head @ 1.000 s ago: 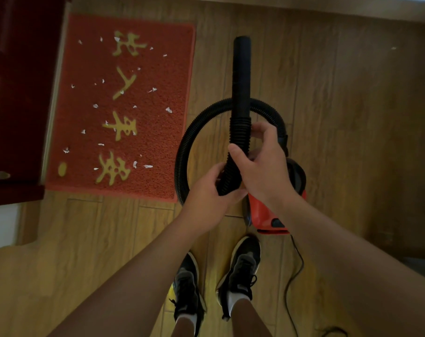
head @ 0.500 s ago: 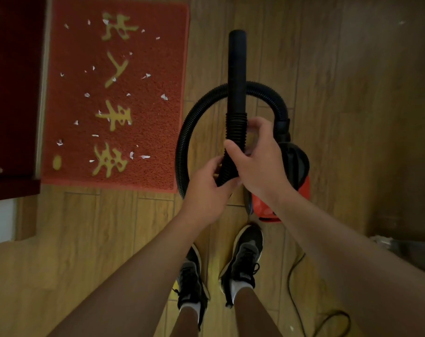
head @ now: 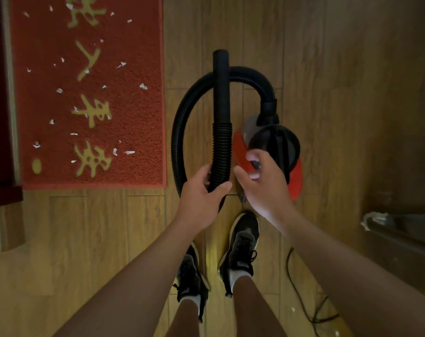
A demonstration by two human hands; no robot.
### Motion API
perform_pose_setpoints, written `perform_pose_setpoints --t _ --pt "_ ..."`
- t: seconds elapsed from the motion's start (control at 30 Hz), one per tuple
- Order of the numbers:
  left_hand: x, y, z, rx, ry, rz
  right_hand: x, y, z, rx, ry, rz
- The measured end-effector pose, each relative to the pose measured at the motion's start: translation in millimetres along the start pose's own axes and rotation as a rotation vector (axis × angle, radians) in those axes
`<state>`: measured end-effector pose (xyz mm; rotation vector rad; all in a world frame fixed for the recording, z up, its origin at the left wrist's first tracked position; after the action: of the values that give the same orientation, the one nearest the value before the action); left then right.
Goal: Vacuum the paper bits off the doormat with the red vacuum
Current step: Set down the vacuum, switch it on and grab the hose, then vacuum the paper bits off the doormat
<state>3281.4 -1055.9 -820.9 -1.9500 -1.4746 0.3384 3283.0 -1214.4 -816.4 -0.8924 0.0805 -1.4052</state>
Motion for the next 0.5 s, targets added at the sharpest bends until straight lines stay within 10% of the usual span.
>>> perform_pose_setpoints --t 0.5 --pt "-41 10 21 0.051 -0.082 0.027 6 -12 -145 -0.263 -0.102 -0.094"
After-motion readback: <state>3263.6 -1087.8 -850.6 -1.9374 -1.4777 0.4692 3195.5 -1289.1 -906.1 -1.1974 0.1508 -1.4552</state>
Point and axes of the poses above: each hand's wrist, its own y-axis towards the middle knuckle, its own x-axis out of the back of the hand, z = x × y, the point moved 1 cm from there along y, towards the middle knuckle, and after that the axes turned 4 degrees about z, right-handed, at the moved point
